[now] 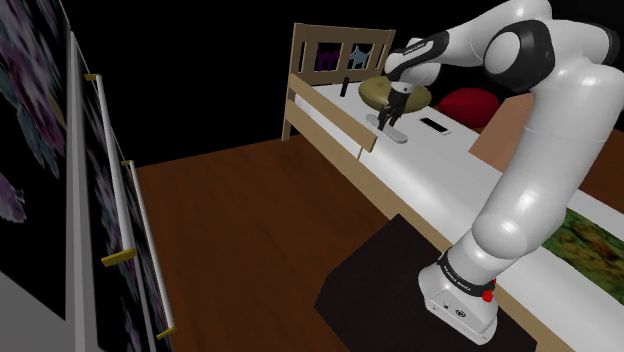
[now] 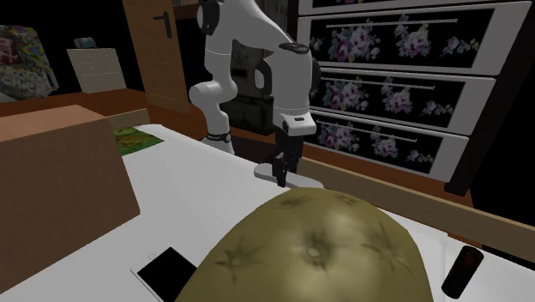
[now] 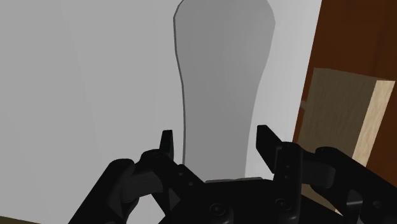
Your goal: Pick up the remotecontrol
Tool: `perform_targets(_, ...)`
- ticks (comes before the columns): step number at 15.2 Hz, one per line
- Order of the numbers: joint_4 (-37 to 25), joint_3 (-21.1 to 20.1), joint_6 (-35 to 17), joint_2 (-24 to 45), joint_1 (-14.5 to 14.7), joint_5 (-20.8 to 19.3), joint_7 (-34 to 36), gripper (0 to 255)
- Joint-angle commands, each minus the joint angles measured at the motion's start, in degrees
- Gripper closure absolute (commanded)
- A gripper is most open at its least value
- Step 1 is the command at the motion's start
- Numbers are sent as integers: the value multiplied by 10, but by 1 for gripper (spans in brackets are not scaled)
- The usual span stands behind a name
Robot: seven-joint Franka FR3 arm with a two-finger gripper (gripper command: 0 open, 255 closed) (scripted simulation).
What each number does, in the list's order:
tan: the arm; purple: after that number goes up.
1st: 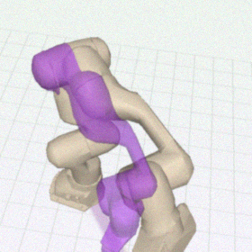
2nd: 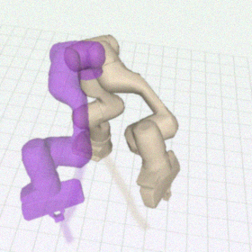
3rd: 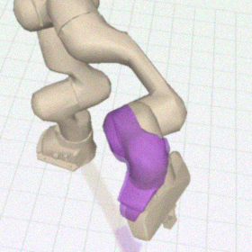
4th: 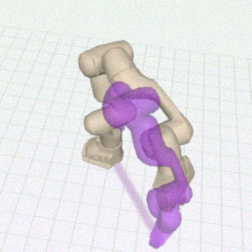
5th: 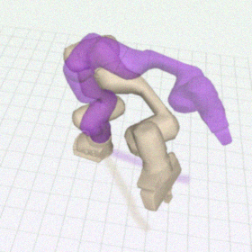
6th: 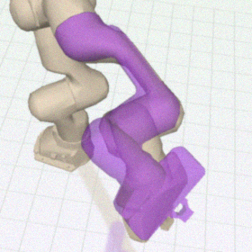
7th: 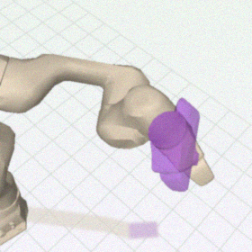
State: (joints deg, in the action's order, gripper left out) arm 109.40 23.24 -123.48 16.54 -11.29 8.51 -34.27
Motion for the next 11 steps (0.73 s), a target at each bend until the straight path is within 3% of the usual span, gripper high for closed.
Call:
perform_targets(1, -6, 1, 14, -8, 2, -5, 4, 255)
perform_targets(11, -38, 6, 69, -34, 5, -19, 14, 255)
